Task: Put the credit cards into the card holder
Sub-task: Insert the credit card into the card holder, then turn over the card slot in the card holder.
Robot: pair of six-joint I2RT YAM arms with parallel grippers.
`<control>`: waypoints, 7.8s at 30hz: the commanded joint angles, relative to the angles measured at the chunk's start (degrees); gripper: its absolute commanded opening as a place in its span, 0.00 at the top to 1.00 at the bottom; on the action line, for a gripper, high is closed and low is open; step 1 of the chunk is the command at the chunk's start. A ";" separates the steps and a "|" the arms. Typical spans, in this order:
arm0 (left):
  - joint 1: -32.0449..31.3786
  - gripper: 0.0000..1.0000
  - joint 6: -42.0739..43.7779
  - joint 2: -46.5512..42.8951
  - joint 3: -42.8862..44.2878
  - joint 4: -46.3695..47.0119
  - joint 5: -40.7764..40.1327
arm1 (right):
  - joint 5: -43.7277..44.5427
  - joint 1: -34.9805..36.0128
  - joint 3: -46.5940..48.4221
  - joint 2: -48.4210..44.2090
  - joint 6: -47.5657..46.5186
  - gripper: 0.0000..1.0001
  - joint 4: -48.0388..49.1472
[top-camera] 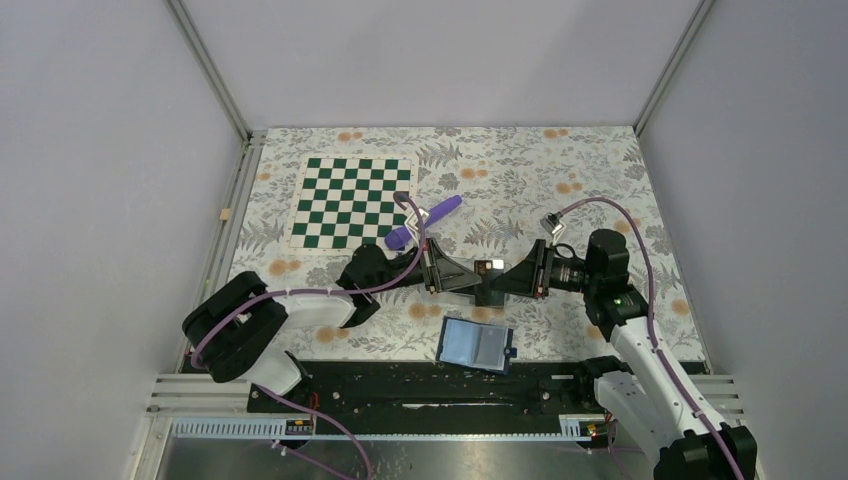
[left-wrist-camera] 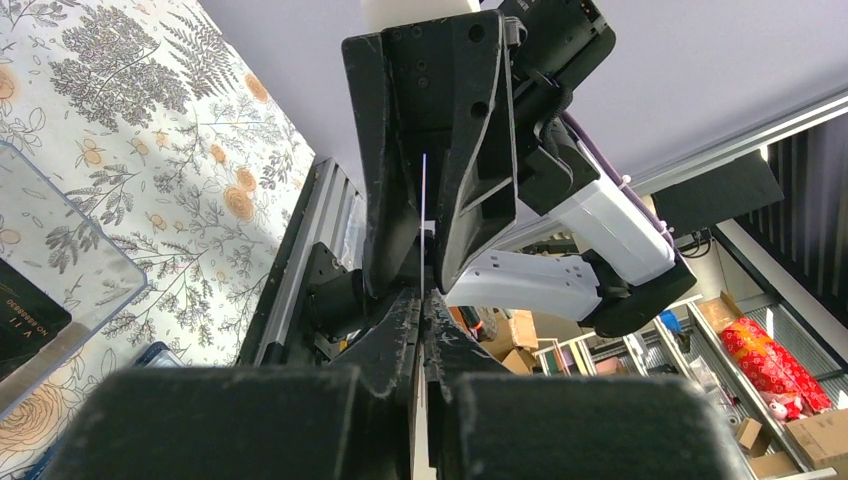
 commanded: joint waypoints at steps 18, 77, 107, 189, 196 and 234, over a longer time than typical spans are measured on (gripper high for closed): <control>-1.34 0.50 17.25 -14.82 0.66 -49.70 -17.66 | 7.57 3.85 -2.91 -3.60 -4.54 1.00 -5.57; -3.17 1.00 4.37 4.13 -8.24 -45.73 -15.22 | 26.17 16.26 -16.67 12.64 2.46 1.00 0.58; -3.41 1.00 4.38 7.97 -5.98 -44.26 -13.86 | 24.89 18.64 -15.00 11.79 3.19 1.00 -9.61; -6.18 0.66 4.95 5.55 4.01 -47.76 -10.50 | 33.01 26.72 -4.72 29.43 -0.02 0.51 -1.57; -6.56 0.67 5.71 6.27 4.71 -49.34 -11.17 | 32.47 26.72 -5.06 30.47 0.58 0.76 0.59; -9.49 0.59 12.04 11.33 15.93 -61.74 -13.24 | 39.91 18.46 -0.37 12.08 -8.84 0.50 -27.36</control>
